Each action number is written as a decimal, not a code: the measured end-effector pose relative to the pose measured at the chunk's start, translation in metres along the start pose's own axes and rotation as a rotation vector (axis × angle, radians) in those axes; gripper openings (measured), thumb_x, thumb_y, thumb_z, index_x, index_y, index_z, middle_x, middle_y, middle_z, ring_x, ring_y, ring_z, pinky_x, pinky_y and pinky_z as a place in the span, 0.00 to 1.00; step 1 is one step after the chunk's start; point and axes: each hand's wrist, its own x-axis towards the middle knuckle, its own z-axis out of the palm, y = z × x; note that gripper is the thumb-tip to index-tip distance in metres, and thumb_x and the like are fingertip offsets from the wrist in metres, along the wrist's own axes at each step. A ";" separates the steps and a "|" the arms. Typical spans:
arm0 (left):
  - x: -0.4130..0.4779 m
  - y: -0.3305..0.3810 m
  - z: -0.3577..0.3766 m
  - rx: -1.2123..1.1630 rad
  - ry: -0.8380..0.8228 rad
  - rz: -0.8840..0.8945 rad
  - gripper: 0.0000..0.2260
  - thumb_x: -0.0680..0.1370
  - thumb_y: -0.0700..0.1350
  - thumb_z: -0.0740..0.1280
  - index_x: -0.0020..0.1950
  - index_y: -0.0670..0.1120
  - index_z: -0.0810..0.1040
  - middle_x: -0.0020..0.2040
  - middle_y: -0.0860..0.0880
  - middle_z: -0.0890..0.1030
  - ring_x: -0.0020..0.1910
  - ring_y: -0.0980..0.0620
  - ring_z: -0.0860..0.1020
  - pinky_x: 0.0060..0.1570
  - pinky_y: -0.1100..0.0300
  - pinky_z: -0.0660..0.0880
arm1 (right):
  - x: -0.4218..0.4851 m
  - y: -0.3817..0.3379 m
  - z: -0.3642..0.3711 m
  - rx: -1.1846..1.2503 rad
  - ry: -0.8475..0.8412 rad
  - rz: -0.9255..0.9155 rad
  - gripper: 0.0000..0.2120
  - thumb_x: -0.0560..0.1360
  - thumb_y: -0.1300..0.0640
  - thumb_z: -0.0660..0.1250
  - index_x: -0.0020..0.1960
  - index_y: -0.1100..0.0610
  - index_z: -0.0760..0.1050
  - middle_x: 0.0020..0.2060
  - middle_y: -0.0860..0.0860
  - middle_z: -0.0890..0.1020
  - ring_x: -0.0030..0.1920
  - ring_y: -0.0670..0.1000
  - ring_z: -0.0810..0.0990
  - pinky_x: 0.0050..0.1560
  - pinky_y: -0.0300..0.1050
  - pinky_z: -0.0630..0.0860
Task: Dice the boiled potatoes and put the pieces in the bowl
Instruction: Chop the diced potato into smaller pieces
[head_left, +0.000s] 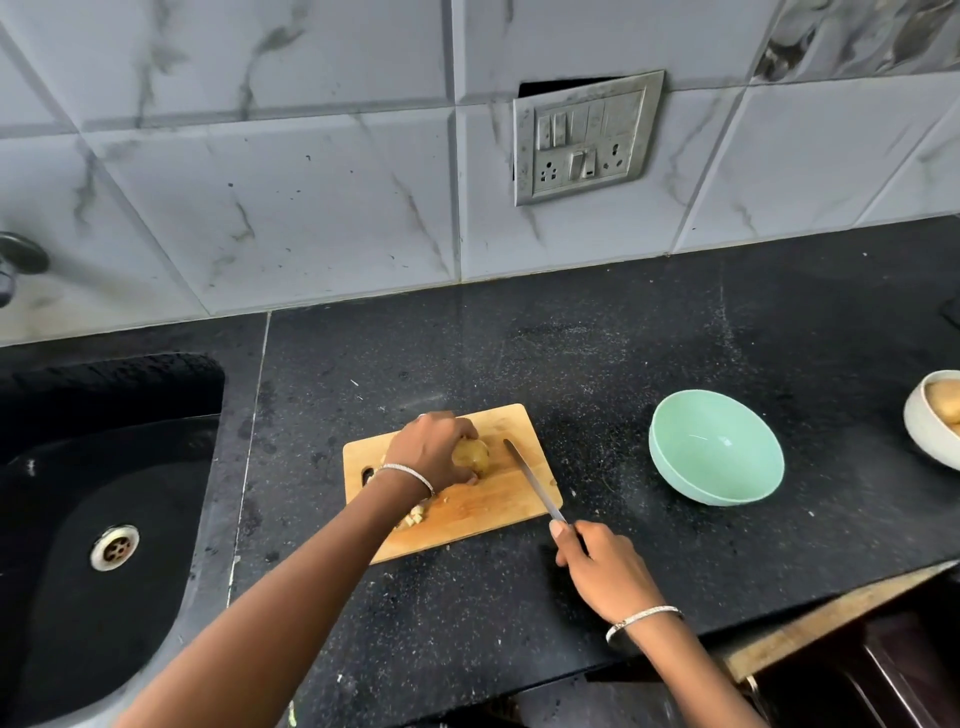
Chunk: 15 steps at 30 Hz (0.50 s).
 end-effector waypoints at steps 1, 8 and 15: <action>-0.003 0.002 0.003 -0.021 0.028 -0.068 0.24 0.66 0.59 0.76 0.59 0.53 0.77 0.54 0.51 0.80 0.53 0.48 0.78 0.47 0.56 0.75 | 0.002 -0.002 0.003 -0.013 0.002 -0.007 0.21 0.82 0.41 0.53 0.43 0.52 0.76 0.36 0.46 0.80 0.44 0.54 0.80 0.47 0.48 0.74; -0.018 0.018 0.021 -0.069 0.137 -0.270 0.22 0.69 0.62 0.72 0.55 0.49 0.76 0.51 0.48 0.79 0.48 0.46 0.78 0.43 0.55 0.75 | 0.016 -0.020 0.026 -0.111 0.024 -0.030 0.22 0.82 0.42 0.49 0.51 0.54 0.76 0.48 0.56 0.82 0.52 0.61 0.79 0.50 0.53 0.74; -0.023 0.021 0.027 -0.147 0.161 -0.228 0.23 0.71 0.57 0.72 0.65 0.54 0.74 0.57 0.50 0.79 0.58 0.45 0.76 0.50 0.52 0.75 | 0.019 -0.026 0.028 -0.115 -0.003 -0.045 0.24 0.83 0.41 0.47 0.52 0.54 0.75 0.50 0.55 0.82 0.53 0.61 0.79 0.51 0.53 0.74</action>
